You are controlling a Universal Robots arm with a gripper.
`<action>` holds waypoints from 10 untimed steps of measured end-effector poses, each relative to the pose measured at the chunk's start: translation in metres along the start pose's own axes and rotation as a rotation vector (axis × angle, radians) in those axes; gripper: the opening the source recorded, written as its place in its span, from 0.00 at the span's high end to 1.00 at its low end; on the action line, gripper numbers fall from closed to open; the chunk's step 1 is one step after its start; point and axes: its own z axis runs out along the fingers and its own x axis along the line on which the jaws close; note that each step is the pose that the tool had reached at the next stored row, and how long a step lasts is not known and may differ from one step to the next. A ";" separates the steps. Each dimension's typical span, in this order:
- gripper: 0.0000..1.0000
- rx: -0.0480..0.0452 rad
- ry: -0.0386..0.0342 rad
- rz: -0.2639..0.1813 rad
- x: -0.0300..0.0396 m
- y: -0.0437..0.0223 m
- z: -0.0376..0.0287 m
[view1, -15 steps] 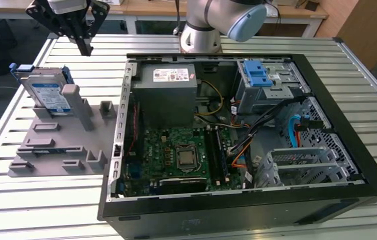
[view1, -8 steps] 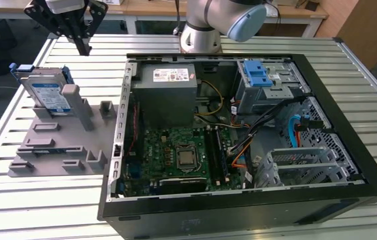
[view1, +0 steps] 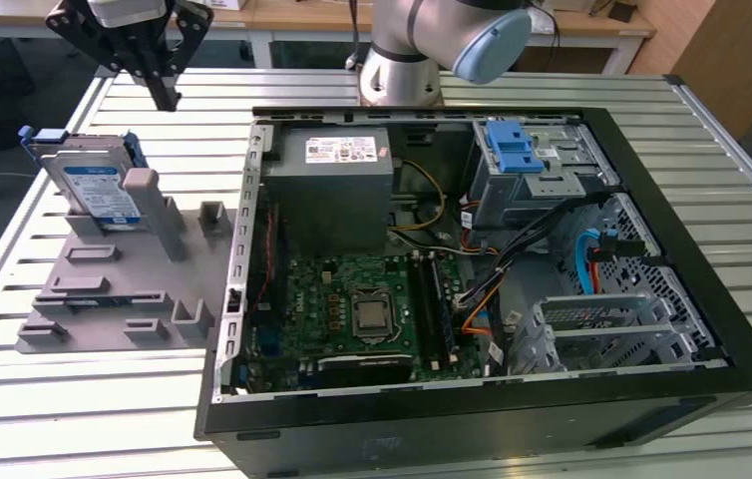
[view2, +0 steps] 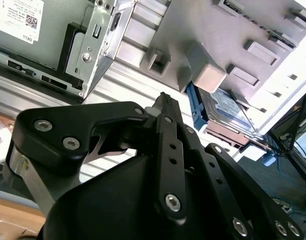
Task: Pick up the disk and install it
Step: 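Reach for the disk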
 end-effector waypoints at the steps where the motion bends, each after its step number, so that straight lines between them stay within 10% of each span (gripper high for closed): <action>1: 0.89 0.0001 0.0011 0.000 0.0007 0.0000 0.0000; 10: 0.89 0.0024 0.0038 0.000 0.0154 0.0015 0.0013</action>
